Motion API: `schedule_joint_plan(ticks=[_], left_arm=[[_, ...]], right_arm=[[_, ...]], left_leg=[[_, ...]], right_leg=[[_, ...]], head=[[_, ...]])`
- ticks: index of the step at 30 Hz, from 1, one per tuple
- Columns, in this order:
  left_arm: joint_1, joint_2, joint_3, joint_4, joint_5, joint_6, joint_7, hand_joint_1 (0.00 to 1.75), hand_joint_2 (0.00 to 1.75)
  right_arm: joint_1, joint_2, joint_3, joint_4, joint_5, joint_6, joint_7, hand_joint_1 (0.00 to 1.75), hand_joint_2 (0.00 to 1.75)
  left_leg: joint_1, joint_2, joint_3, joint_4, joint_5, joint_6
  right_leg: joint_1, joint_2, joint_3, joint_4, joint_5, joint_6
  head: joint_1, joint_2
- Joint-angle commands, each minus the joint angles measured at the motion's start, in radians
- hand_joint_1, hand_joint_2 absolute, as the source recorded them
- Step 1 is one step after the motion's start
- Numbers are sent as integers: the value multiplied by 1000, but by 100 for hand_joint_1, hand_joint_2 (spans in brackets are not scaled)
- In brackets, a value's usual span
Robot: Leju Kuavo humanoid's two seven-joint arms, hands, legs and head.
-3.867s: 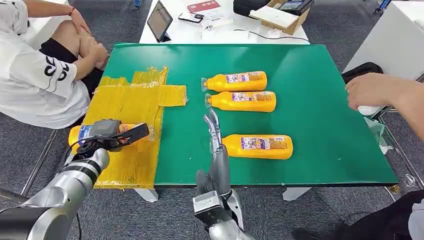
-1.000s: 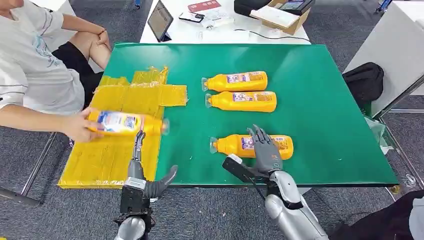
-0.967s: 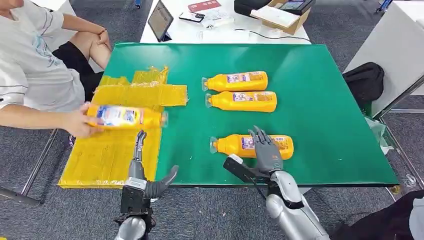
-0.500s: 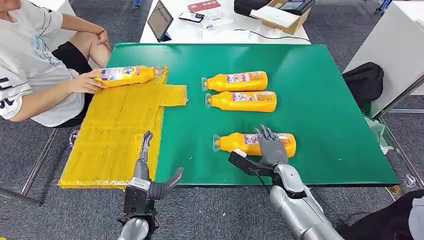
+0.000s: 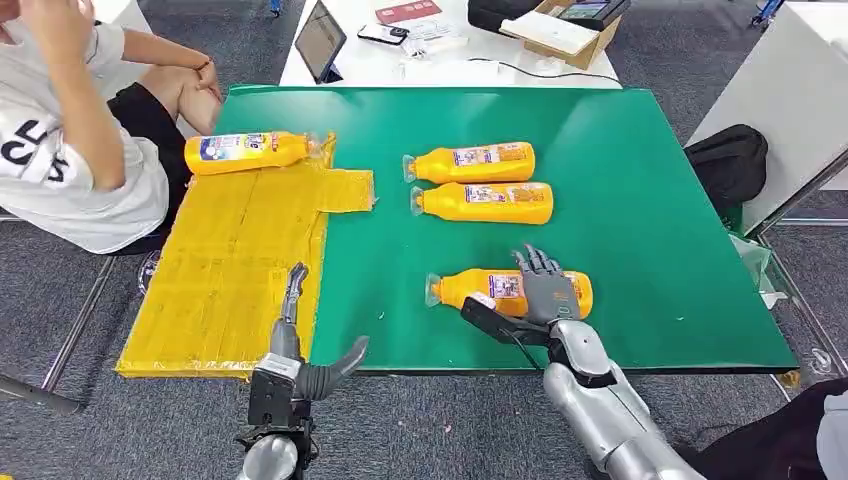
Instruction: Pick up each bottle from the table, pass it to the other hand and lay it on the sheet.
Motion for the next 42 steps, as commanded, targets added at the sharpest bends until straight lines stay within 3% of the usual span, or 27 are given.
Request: schedule_joint_plan(ticks=[1,9,16,18,41,42], left_arm=[[-24,5,-15,58,3,-4,7,0,175],[-29,5,-17,79,10,-17,13,0,175],[-55,-5,-18,130,3,-13,40,0,175],[-67,-18,3,156,-65,107,56,0,175],[-91,-21,2,199,-1,44,51,0,175],[-92,-23,0,205,5,41,50,0,175]], right_arm=[[-57,-3,31,72,0,10,8,0,175],[-83,-38,46,73,-61,117,34,0,175],[-141,-66,57,226,-34,192,138,0,175],[-125,-75,56,251,-27,202,155,0,175],[-97,-94,54,264,-46,272,159,0,175],[-92,-93,44,266,-67,276,145,7,175]], left_leg=[[0,1,3,-1,-1,-1],[0,0,2,0,0,0],[0,0,4,-1,0,-1],[0,-1,5,-1,0,-1],[1,-3,13,-1,0,0],[1,-3,13,-1,0,0]], right_leg=[[0,1,3,-1,0,-1],[0,1,1,0,0,-1],[0,0,4,-1,0,-1],[0,-1,6,-2,0,-2],[1,-3,14,-3,0,-1],[1,-3,14,-3,0,-1]], head=[[0,0],[0,0],[0,0],[0,0],[0,0],[0,0]])
